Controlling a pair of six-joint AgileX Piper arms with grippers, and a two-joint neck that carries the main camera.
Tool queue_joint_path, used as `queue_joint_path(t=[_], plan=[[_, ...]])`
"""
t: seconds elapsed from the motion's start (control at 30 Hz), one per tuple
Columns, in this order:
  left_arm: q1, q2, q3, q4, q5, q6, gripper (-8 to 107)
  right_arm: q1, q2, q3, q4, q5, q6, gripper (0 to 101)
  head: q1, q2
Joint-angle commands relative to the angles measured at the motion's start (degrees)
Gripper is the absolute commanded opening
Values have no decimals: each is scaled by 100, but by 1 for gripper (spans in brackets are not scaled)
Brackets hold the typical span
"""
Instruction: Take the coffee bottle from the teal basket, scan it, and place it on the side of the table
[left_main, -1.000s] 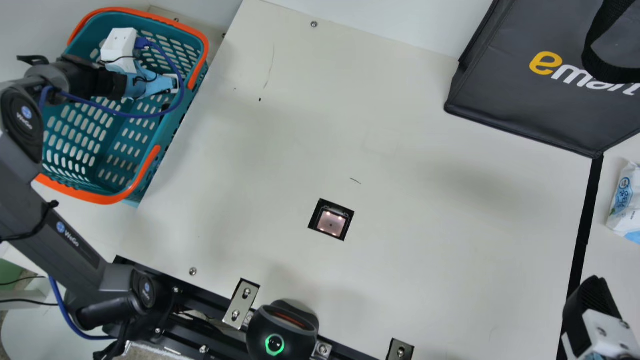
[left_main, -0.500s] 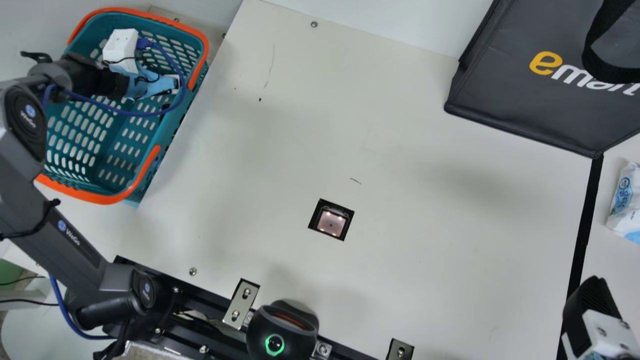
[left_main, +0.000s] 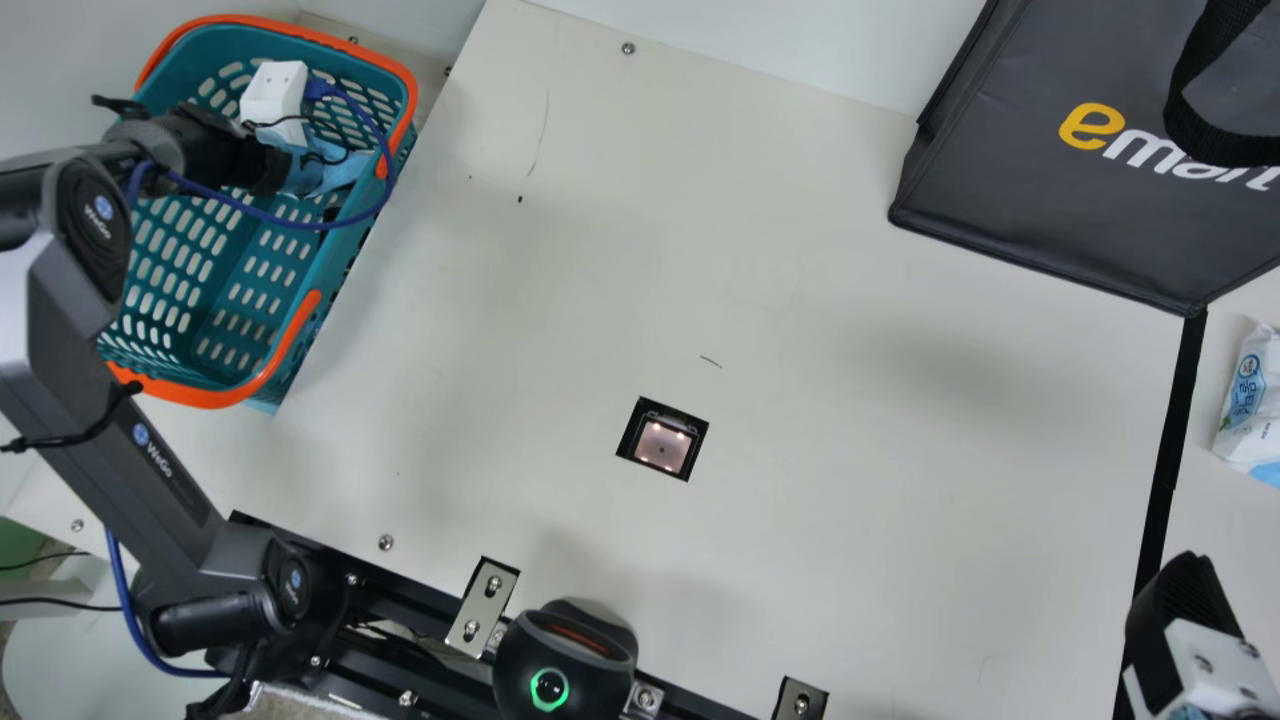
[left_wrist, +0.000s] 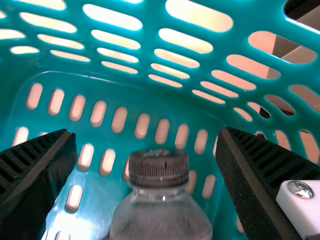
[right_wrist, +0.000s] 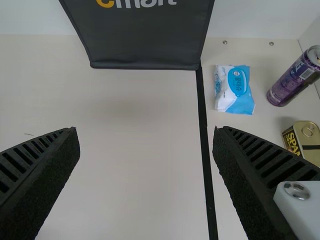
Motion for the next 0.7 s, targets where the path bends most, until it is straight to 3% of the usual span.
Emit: queue_joint_path(t=[0.0,0.5,0.67], plan=[[-38,65,-35,75,-33,-99,90,0,0,0,0,0,0,95,-166,14],[-193,543,-419,1378,-83,-1404,90,0,0,0,0,0,0,95,-166,14],[-215,588,-543,1632,-1,-1648,57,0,0,0,0,-6,0,95,-166,14]])
